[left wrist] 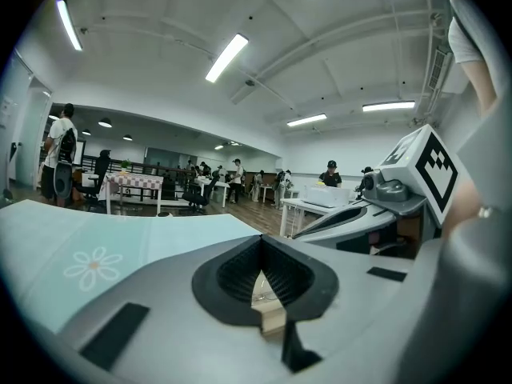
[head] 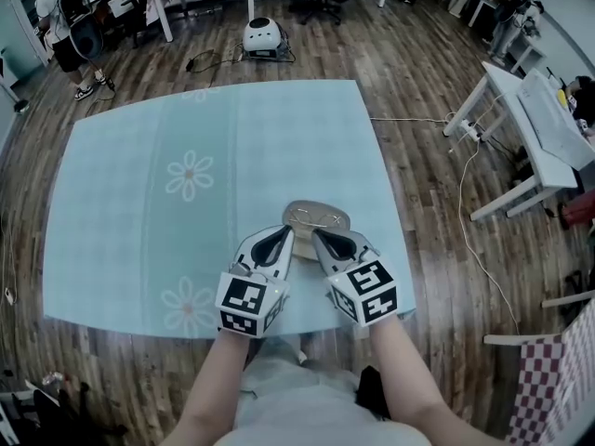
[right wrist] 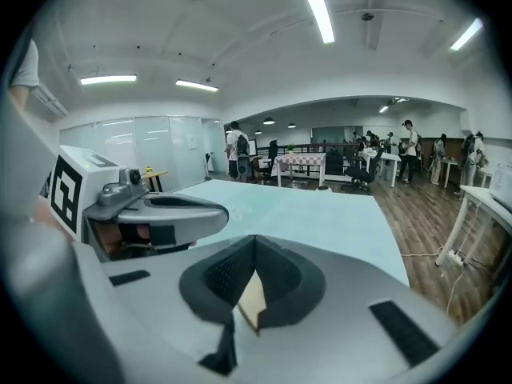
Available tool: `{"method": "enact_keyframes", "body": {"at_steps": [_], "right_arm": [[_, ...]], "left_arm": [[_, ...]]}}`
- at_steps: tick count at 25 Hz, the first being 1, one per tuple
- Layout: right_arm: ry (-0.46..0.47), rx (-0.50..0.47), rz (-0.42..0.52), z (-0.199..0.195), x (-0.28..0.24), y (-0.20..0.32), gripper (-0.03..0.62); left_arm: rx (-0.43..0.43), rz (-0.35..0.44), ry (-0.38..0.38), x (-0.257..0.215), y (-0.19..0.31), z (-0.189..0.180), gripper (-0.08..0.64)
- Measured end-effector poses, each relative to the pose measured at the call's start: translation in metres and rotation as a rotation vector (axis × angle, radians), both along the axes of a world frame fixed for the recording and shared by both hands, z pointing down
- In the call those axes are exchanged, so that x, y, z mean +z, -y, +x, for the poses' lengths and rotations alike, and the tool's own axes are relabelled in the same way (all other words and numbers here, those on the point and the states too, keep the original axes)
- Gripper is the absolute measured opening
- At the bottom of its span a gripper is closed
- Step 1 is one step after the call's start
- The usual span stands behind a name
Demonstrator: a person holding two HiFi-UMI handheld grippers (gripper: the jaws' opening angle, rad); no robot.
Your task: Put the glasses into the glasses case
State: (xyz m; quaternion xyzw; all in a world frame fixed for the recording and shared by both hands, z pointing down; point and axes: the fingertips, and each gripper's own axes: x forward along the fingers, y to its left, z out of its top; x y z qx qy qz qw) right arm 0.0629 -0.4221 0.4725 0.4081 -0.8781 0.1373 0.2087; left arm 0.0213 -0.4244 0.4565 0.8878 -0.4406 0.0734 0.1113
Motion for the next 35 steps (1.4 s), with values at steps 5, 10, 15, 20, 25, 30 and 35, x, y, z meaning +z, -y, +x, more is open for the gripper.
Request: {"method": "enact_keyframes", "body": {"at_steps": [5,10,15,20,25,30,35], "right_arm": [[0.036,0.024,0.094,0.001,-0.03,-0.009,0.006],[0.05,0.091,0.162,0.011,-0.047,-0.02,0.006],[0.055,0.134,0.204,0.016,-0.059,-0.033,0.006],[0.08,0.151,0.24,0.019,-0.073,-0.05,0.006],[0.067,0.156,0.27,0.018,-0.082,-0.066,0.006],[0.065,0.15,0.303,0.014,-0.094,-0.085,0.006],[0.057,0.164,0.332,0.019,-0.098,-0.102,0.006]], "left_arm": [[0.018,0.042,-0.019,-0.017,-0.009,0.006,0.008],[0.022,0.088,-0.039,-0.033,-0.021,0.007,0.008],[0.034,0.126,-0.037,-0.047,-0.033,0.009,0.008],[0.043,0.164,-0.045,-0.062,-0.049,0.013,0.008],[0.051,0.193,-0.032,-0.071,-0.064,0.012,0.008],[0.043,0.223,-0.022,-0.082,-0.08,0.007,0.008],[0.044,0.243,-0.026,-0.088,-0.095,0.011,0.008]]}}
